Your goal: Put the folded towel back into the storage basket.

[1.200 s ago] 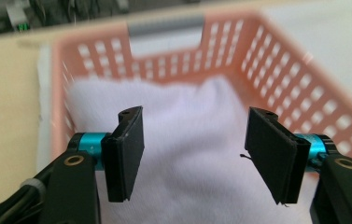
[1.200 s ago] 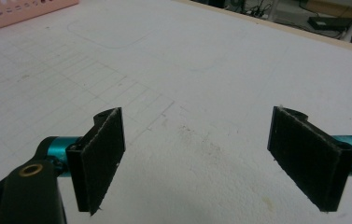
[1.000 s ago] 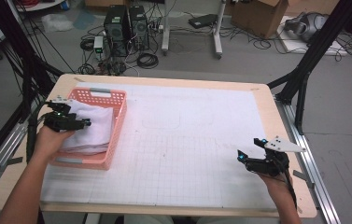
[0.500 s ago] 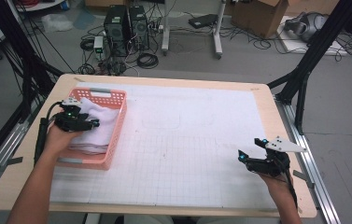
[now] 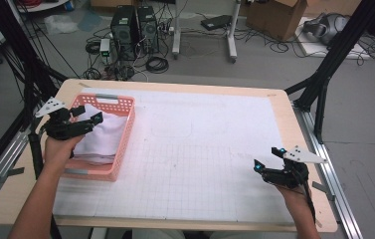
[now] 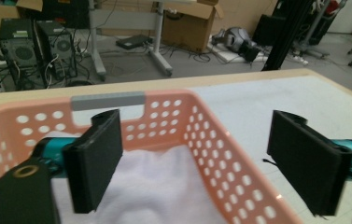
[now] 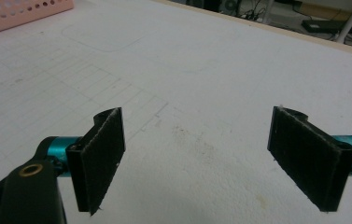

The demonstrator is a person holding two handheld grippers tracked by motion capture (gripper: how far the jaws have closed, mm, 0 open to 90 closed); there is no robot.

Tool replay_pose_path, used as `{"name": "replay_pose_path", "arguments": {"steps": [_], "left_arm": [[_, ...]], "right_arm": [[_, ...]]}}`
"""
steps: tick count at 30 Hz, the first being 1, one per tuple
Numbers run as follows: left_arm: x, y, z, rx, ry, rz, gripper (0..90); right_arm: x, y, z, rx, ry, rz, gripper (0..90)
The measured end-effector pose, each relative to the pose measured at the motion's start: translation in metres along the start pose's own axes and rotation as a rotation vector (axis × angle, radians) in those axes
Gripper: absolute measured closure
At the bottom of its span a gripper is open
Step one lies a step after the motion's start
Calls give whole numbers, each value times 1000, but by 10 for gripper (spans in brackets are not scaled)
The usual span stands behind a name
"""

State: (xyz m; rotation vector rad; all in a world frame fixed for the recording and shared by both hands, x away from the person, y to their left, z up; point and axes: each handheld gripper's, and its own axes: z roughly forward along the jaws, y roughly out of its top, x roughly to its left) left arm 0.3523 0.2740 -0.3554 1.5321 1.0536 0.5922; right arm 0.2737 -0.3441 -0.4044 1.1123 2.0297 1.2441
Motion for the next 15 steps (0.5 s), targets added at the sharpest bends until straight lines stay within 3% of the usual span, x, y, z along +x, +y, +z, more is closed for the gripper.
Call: {"name": "replay_pose_path", "arguments": {"steps": [2,3,4,7,9,15], "left_arm": [[-12,0,1,-21,-45,15,191],[-12,0,1,-21,-45,15,191],[-23,1,2,-41,-81,32,192],[-40,1,7,-58,-126,47,197],[-50,0,11,-56,-159,53,197],[-88,-5,25,-39,-237,130,207]], "right_arm": [[0,-1,0,-3,-6,1,177],[0,-2,0,-5,-9,2,177],[-1,-2,0,-6,-8,3,177],[0,-2,0,-9,-10,4,177],[0,-3,0,-9,-10,6,177],[-2,-4,-1,-14,-16,10,177]]}}
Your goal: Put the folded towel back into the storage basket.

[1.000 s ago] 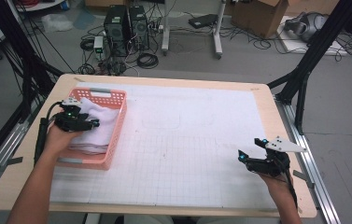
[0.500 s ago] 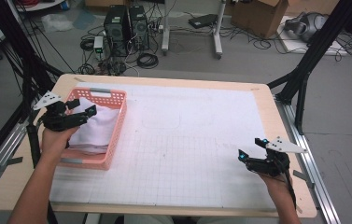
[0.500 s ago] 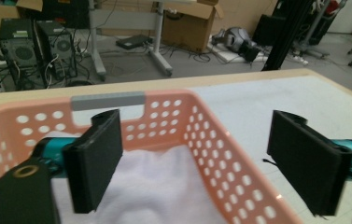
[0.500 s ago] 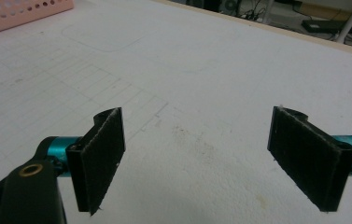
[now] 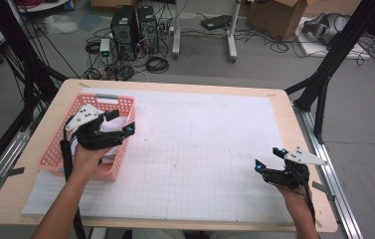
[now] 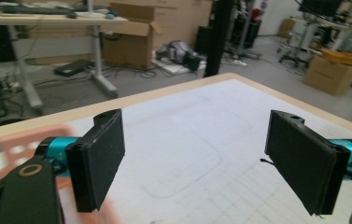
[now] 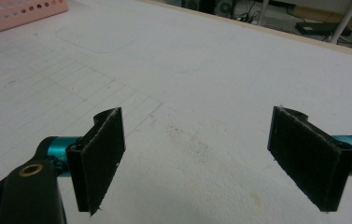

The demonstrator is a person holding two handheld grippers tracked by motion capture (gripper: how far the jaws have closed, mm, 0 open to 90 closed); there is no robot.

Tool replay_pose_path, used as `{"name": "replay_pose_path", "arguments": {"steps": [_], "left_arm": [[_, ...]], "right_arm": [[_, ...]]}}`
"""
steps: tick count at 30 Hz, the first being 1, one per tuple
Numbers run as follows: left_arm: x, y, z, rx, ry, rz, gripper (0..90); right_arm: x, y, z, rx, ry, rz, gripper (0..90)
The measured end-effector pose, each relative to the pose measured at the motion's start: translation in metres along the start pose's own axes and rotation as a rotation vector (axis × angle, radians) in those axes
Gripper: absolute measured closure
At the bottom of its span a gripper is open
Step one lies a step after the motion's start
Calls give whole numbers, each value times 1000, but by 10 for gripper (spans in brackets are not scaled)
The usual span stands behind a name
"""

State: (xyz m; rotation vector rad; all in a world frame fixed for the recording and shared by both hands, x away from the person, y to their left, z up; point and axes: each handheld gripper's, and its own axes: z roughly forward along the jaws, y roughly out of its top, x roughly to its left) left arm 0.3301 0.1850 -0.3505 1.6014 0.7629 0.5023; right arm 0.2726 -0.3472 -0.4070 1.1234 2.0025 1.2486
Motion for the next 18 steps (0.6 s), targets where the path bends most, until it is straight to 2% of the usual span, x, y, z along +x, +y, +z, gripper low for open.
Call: {"name": "replay_pose_path", "arguments": {"steps": [5,12,15,18], "left_arm": [[-29,-7,20,1,-84,26,207],[-65,-24,44,11,-175,52,206],[-73,-35,53,33,-192,43,209],[-75,-44,59,62,-196,38,210]], "right_arm": [[-1,0,-2,-5,-9,-7,177],[-4,-3,-7,-7,-22,-2,176],[-4,-3,-9,-8,-23,1,176],[-4,-5,-10,-1,-25,5,177]]}}
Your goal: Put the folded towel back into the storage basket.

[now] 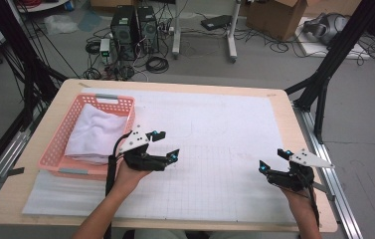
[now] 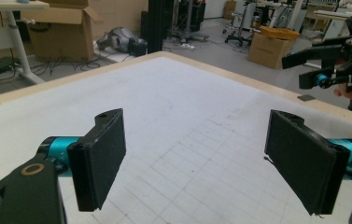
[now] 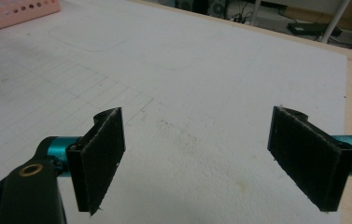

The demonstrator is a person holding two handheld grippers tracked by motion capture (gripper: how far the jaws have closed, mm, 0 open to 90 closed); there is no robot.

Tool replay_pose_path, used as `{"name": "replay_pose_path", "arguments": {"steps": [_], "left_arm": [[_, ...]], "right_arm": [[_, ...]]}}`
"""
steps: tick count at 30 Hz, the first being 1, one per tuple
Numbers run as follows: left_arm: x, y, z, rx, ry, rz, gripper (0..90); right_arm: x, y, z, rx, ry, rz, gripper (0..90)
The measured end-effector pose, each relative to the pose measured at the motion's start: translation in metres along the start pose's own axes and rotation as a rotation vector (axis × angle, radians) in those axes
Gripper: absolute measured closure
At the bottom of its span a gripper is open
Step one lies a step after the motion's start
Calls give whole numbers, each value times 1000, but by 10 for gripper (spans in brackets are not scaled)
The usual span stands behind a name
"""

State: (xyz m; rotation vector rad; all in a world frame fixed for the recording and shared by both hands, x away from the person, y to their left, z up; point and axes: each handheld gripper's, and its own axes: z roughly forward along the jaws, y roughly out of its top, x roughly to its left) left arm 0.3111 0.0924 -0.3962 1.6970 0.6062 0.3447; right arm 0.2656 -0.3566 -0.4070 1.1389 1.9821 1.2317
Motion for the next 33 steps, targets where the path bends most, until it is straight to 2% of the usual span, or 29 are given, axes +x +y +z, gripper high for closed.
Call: {"name": "replay_pose_path", "arguments": {"steps": [2,3,7,10,12,13,17,33], "left_arm": [[-2,-5,1,-12,7,2,211],[-2,-7,2,-5,6,3,214],[-4,-11,4,28,-7,-1,213],[-8,-17,3,13,-1,8,222],[-9,-20,4,37,-2,6,221],[-9,-21,5,33,0,-1,221],[-9,-23,5,41,0,4,222],[-5,-28,4,60,15,-16,220]], "right_arm": [[-1,-2,-1,-3,-2,1,177],[-3,-4,-1,-13,1,8,177],[-5,-9,-1,6,0,22,177],[-2,-7,-2,-4,1,13,177],[-1,-7,-1,0,2,7,177],[0,-6,-1,4,4,7,177],[3,-6,0,10,10,-1,177],[4,-4,3,8,23,-6,177]]}}
